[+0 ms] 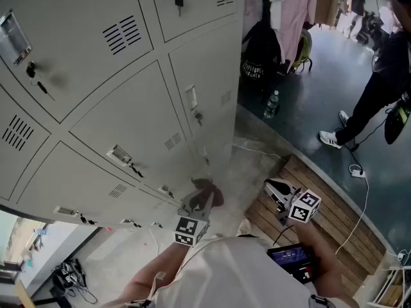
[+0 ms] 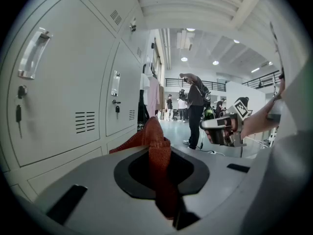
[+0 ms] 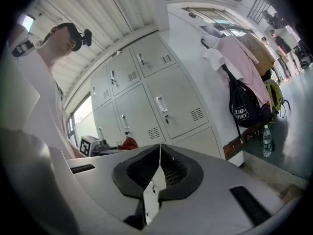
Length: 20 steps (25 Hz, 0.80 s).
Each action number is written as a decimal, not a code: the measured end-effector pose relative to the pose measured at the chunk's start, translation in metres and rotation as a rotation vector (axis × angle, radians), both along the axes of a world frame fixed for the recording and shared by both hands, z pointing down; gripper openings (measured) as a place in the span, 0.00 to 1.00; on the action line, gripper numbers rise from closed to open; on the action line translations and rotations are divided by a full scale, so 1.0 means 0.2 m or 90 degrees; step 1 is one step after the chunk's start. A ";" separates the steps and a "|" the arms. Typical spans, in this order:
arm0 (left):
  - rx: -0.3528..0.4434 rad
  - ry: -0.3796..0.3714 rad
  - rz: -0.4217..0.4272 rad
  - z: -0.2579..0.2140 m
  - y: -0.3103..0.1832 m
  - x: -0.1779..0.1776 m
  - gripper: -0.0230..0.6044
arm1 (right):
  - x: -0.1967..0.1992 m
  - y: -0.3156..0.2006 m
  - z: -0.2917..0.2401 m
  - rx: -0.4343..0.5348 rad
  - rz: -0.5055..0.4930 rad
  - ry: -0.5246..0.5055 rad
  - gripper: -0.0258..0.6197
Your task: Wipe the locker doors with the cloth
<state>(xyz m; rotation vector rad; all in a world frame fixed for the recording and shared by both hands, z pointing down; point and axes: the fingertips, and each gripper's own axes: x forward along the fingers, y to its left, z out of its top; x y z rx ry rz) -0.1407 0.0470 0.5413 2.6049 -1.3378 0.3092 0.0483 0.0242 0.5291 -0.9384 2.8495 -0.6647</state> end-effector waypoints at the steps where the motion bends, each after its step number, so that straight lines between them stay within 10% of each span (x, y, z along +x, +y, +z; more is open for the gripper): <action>1: 0.006 -0.003 -0.001 -0.01 -0.07 0.05 0.10 | 0.05 -0.06 -0.02 0.008 0.001 0.001 0.07; 20: 0.009 -0.019 -0.203 -0.07 -0.64 0.14 0.10 | 0.37 -0.59 -0.05 -0.002 -0.083 -0.013 0.07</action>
